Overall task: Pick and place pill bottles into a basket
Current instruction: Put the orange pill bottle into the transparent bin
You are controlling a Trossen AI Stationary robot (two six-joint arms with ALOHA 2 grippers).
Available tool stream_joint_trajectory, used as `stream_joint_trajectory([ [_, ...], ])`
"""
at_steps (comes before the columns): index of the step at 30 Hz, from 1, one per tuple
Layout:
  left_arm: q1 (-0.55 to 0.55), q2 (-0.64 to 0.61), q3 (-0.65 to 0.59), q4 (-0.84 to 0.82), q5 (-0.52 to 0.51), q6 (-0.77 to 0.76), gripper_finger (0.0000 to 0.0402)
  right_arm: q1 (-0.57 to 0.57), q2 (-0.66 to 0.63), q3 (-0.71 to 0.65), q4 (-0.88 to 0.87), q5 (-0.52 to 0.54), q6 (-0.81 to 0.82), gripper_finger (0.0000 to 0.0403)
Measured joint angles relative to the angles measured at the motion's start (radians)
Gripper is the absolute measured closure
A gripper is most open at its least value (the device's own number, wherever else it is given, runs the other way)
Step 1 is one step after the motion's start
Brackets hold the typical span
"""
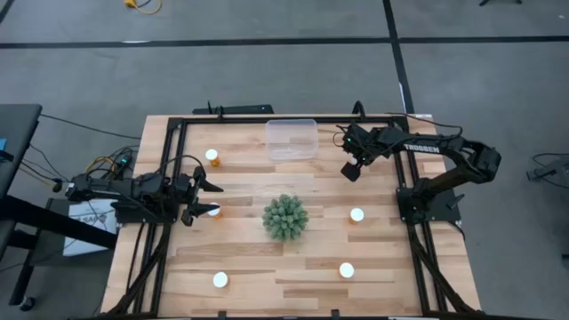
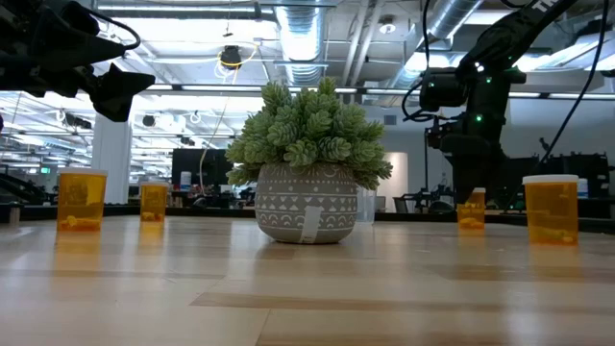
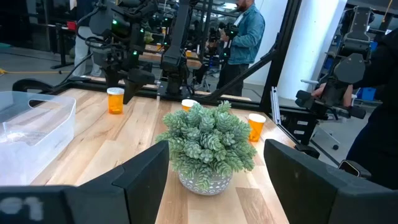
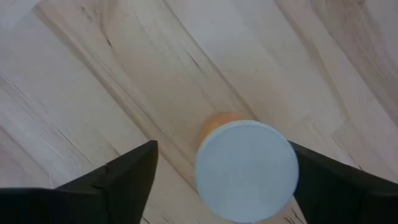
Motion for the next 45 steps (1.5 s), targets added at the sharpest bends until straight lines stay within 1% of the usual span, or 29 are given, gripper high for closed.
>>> stream_joint_trajectory([
  [10, 0.000, 0.000, 0.000, 0.000, 0.000, 0.000, 0.0148, 0.000, 0.000, 0.000, -0.002, 0.000, 0.001, 0.0199],
  [12, 0.000, 0.000, 0.000, 0.000, 0.000, 0.000, 0.0148, 0.000, 0.000, 0.000, -0.002, 0.000, 0.001, 0.0212],
  [17, 0.000, 0.000, 0.000, 0.000, 0.000, 0.000, 0.0148, 0.000, 0.000, 0.000, -0.002, 0.000, 0.001, 0.0212],
  [22, 0.000, 0.000, 0.000, 0.000, 0.000, 0.000, 0.0148, 0.000, 0.000, 0.002, 0.001, 0.000, 0.001, 0.0194],
  [25, 0.000, 0.000, 0.000, 0.000, 0.000, 0.000, 0.0148, 0.000, 0.000, 0.019, 0.002, -0.002, 0.001, 0.0209],
  [28, 0.000, 0.000, 0.000, 0.000, 0.000, 0.000, 0.0148, 0.000, 0.000, 0.047, -0.001, -0.004, 0.000, 0.0212],
  [33, 0.000, 0.000, 0.000, 0.000, 0.000, 0.000, 0.0148, 0.000, 0.000, 0.120, -0.005, -0.030, 0.000, 0.0212],
  [38, 0.000, 0.000, 0.000, 0.000, 0.000, 0.000, 0.0148, 0.000, -0.001, 0.231, -0.005, -0.034, -0.018, 0.0212],
  [45, 0.000, 0.000, 0.000, 0.000, 0.000, 0.000, 0.0148, 0.000, 0.000, 0.380, 0.036, -0.083, -0.025, 0.0212],
])
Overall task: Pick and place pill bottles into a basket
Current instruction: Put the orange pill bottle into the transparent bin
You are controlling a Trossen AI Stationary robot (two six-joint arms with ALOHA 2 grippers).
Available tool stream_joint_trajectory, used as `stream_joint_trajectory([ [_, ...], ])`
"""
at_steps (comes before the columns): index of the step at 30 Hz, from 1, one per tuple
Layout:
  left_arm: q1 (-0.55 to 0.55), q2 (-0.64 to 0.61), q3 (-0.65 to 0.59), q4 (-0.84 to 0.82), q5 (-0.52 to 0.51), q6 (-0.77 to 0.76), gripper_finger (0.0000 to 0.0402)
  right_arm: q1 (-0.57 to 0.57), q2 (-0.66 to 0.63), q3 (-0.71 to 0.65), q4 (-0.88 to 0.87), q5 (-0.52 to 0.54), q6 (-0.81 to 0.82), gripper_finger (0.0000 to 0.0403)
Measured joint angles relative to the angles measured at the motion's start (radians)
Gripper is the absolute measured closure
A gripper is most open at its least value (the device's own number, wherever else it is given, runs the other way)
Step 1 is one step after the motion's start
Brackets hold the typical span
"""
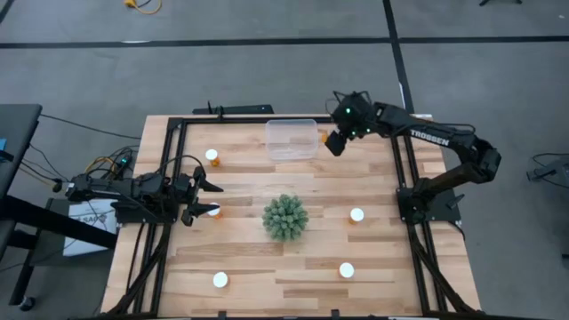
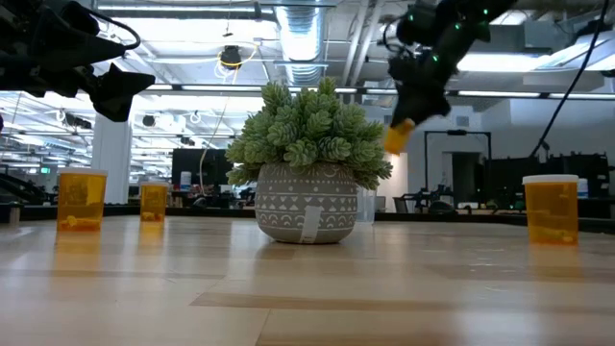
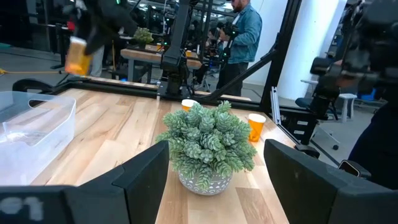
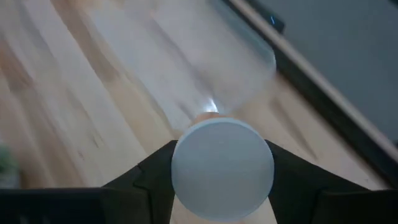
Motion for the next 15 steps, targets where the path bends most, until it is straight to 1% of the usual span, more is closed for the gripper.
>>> stream_joint_trajectory([
  [5, 0.000, 0.000, 0.000, 0.000, 0.000, 0.000, 0.0148, 0.004, 0.000, 0.060, 0.069, -0.028, 0.009, 0.0212],
  [11, 0.000, 0.000, 0.000, 0.000, 0.000, 0.000, 0.0148, 0.010, 0.001, 0.076, 0.129, -0.050, 0.016, 0.0212],
  [15, 0.000, 0.000, 0.000, 0.000, 0.000, 0.000, 0.0148, 0.027, 0.046, 0.080, 0.144, -0.051, 0.019, 0.0212],
])
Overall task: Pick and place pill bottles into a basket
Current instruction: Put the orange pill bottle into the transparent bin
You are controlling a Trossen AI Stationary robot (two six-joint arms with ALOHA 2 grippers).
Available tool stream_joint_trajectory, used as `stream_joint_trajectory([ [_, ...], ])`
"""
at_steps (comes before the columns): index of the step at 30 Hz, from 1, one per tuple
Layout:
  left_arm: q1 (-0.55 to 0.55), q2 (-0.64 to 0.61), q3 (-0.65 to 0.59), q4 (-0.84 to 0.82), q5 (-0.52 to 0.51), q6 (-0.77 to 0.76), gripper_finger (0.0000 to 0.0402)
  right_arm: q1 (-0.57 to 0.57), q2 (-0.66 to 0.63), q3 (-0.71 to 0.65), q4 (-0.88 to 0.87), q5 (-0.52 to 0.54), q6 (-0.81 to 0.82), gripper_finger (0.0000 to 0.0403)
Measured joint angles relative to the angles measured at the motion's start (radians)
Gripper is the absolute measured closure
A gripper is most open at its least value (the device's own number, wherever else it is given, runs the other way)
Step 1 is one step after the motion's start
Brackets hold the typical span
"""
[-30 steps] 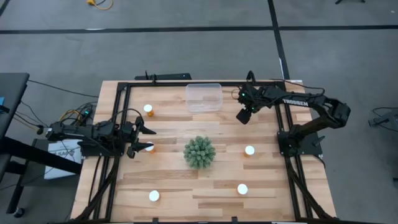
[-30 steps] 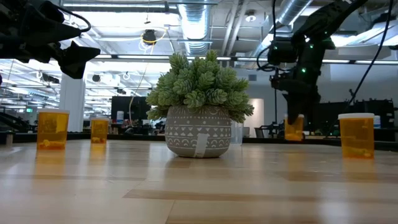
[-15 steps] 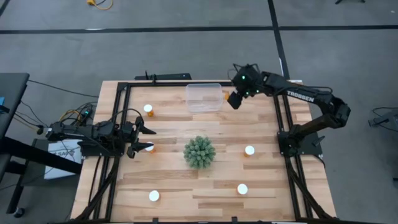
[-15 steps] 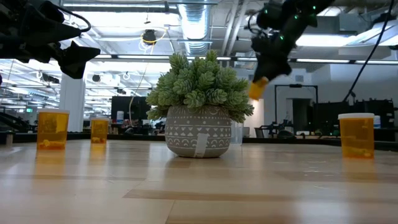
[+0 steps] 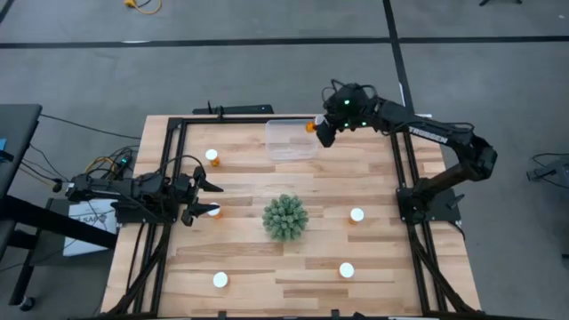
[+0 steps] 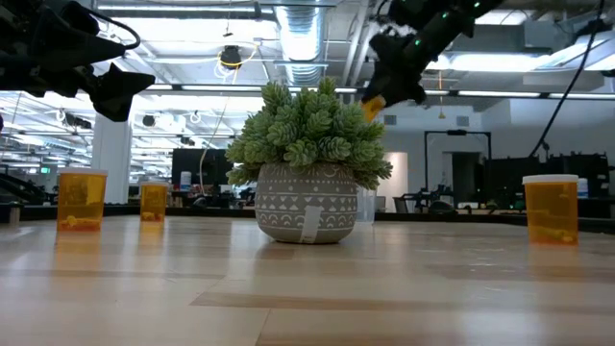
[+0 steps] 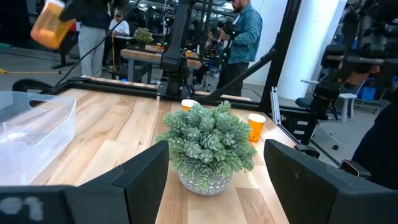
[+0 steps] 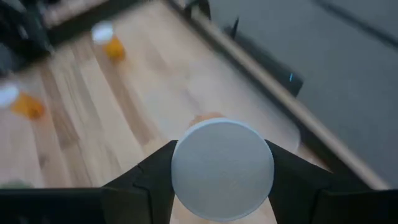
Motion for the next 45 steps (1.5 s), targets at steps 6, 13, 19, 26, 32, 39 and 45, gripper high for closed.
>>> stream_joint_trajectory([
  [6, 0.000, 0.000, 0.000, 0.000, 0.000, 0.000, 0.0148, 0.034, 0.121, 0.066, -0.051, 0.001, -0.036, 0.0211],
  [13, 0.000, 0.000, 0.000, 0.000, 0.000, 0.000, 0.0148, 0.045, 0.230, 0.171, -0.139, 0.037, -0.100, 0.0211],
  [19, 0.000, 0.000, 0.000, 0.000, 0.000, 0.000, 0.0148, 0.045, 0.314, 0.242, -0.211, 0.056, -0.161, 0.0210],
  [26, 0.000, 0.000, 0.000, 0.000, 0.000, 0.000, 0.0148, 0.045, 0.370, 0.260, -0.237, 0.055, -0.178, 0.0209],
  [32, 0.000, 0.000, 0.000, 0.000, 0.000, 0.000, 0.0148, 0.044, 0.383, 0.260, -0.245, 0.055, -0.205, 0.0209],
  [39, 0.000, 0.000, 0.000, 0.000, 0.000, 0.000, 0.0148, 0.030, 0.383, 0.260, -0.261, 0.027, -0.204, 0.0207],
  [45, 0.000, 0.000, 0.000, 0.000, 0.000, 0.000, 0.0148, 0.043, 0.383, 0.260, -0.273, -0.001, -0.221, 0.0207],
])
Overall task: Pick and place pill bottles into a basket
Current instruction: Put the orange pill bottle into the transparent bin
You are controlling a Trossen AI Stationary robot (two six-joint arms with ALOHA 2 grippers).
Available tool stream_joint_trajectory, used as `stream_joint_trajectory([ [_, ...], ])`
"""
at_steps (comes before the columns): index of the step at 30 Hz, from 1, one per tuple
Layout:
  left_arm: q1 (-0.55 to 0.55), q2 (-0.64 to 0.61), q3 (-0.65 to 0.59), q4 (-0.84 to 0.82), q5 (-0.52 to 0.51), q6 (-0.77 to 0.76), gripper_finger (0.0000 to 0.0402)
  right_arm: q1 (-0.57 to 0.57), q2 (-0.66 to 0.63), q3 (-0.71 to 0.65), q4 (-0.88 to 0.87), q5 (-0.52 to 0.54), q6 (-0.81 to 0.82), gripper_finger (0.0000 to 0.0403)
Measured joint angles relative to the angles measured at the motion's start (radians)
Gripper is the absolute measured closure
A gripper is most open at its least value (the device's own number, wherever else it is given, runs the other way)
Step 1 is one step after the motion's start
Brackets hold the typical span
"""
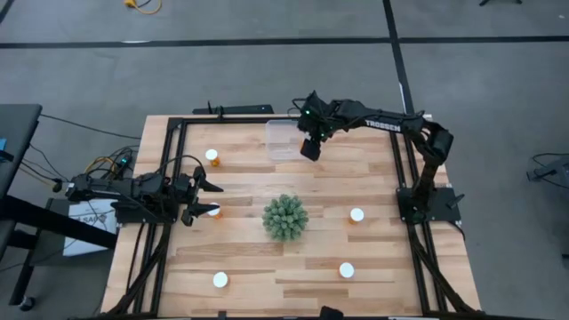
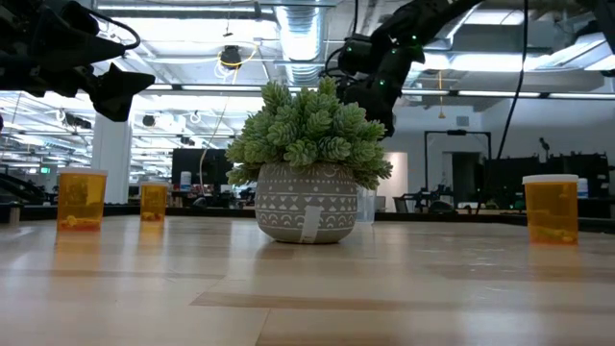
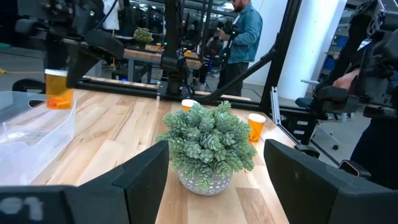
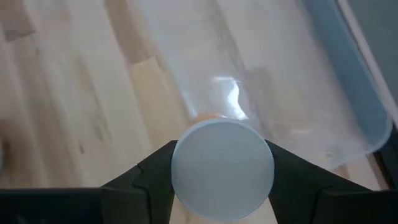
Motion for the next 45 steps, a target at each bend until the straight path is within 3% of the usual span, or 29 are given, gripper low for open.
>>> stream_joint_trajectory([
  [27, 0.000, 0.000, 0.000, 0.000, 0.000, 0.000, 0.0148, -0.092, -0.002, 0.000, 0.000, -0.029, 0.107, 0.0208],
  [45, 0.000, 0.000, 0.000, 0.000, 0.000, 0.000, 0.0148, -0.068, -0.003, -0.035, -0.042, -0.049, 0.076, 0.0207],
])
